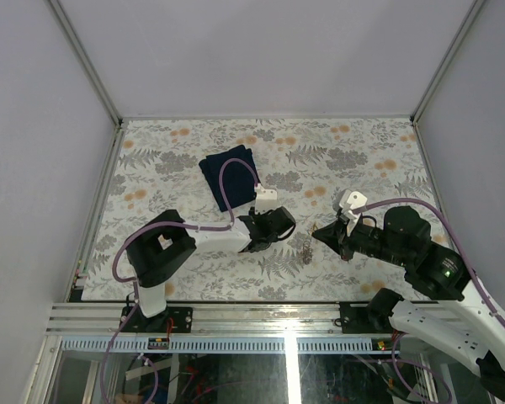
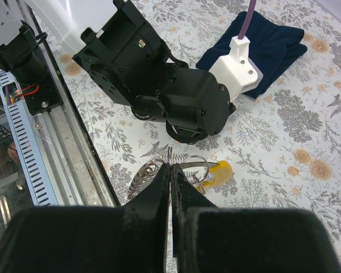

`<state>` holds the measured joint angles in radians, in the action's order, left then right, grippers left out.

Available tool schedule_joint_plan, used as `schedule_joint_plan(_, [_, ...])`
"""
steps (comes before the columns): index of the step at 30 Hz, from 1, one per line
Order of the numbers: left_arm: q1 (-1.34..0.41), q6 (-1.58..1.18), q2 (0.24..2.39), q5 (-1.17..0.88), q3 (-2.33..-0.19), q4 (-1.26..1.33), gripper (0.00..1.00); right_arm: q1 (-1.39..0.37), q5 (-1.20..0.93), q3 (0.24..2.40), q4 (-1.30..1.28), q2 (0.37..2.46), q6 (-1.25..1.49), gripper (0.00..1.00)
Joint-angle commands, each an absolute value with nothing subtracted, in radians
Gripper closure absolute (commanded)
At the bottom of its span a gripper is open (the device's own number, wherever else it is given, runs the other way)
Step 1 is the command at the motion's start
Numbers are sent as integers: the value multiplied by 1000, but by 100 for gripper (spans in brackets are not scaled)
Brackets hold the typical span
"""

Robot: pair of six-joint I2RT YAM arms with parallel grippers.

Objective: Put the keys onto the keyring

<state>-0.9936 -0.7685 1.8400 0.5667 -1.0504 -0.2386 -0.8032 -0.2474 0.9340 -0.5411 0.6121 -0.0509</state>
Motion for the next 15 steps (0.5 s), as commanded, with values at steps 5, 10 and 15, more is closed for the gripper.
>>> schedule_joint_plan(5, [-983, -811, 1856, 619, -1068, -171, 68, -808, -264, 966, -473, 620, -30, 100])
schedule_joint_plan(10, [-981, -799, 1858, 616, -1072, -166, 76, -808, -271, 965, -469, 625, -24, 100])
schedule_joint_plan(15, [-981, -790, 1861, 616, -1075, -164, 84, -808, -276, 963, -469, 625, -16, 100])
